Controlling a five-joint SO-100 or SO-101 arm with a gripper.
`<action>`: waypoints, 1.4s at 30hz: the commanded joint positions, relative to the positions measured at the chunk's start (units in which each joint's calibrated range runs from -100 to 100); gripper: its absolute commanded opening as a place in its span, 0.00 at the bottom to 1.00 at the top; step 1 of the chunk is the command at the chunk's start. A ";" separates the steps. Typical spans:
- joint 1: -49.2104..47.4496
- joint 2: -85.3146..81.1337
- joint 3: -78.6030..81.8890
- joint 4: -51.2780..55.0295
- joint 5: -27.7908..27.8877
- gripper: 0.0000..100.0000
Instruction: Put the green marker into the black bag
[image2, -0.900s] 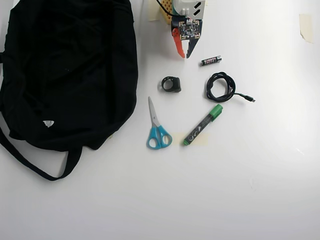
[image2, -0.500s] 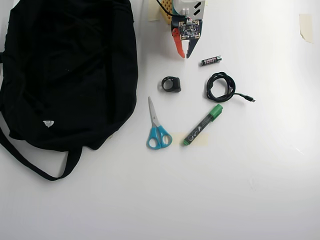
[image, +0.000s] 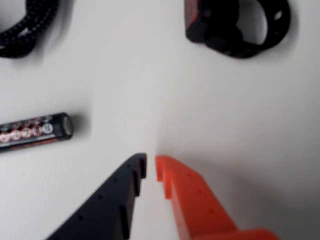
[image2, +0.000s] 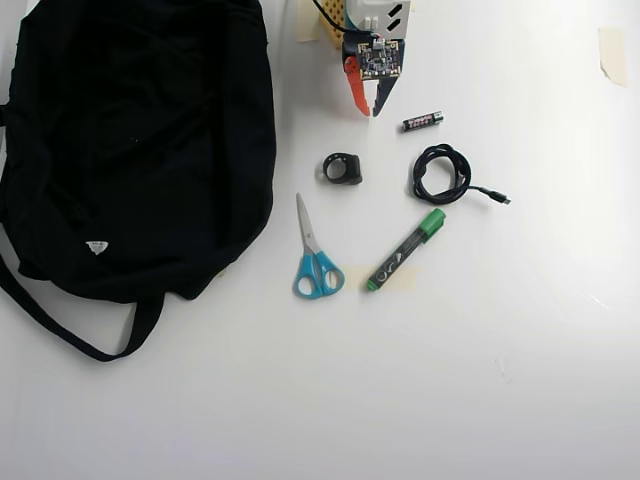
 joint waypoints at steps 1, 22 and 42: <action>-0.22 -1.33 1.26 3.01 0.21 0.02; -0.22 -1.33 1.26 3.01 0.21 0.02; -0.82 -1.16 1.26 1.80 -0.26 0.02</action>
